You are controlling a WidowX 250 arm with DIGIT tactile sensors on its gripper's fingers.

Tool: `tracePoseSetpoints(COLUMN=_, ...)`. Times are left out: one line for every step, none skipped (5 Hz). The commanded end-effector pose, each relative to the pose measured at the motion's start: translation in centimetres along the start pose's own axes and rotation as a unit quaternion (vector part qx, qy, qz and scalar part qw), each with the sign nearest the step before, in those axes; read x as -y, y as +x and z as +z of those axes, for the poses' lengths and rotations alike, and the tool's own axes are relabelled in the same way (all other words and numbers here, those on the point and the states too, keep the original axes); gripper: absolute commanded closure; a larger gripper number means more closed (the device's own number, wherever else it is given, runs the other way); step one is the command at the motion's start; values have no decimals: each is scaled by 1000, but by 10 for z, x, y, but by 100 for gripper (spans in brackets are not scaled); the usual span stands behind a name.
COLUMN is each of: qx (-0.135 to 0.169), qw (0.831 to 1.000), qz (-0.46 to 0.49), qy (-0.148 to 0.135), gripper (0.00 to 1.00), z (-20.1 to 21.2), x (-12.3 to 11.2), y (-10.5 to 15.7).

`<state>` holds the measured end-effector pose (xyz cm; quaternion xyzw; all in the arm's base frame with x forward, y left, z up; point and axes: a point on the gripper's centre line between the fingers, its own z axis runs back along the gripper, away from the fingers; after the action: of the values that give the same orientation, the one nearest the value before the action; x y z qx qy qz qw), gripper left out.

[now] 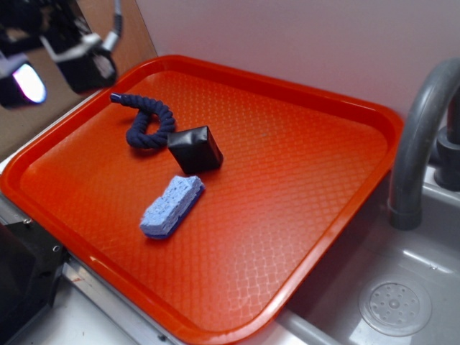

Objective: Grab the blue sponge.

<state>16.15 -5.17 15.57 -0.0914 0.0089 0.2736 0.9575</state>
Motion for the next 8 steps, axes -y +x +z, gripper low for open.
tracePoseSetpoints(qx=12, qw=998, qz=-39, qy=37, gripper=0, z=-69, x=24, y=11)
tracePoseSetpoints(qx=10, qw=995, qz=-49, qy=91, gripper=0, z=-107, x=34, y=19)
tracePoseSetpoints(qx=4, qw=992, qz=-57, qy=116, gripper=0, z=-131, x=33, y=22)
tracePoseSetpoints(qx=-8, qw=990, qz=-71, qy=125, gripper=0, z=-148, x=29, y=21)
tracePoseSetpoints(qx=-2, qw=989, qz=-80, qy=126, gripper=100, z=-151, x=27, y=15)
tracePoseSetpoints(qx=1, qw=989, qz=-84, qy=126, gripper=100, z=-147, x=24, y=12)
tracePoseSetpoints(qx=6, qw=988, qz=-81, qy=130, gripper=100, z=-130, x=23, y=15)
tracePoseSetpoints(qx=-24, qw=988, qz=-67, qy=137, gripper=100, z=-85, x=27, y=25)
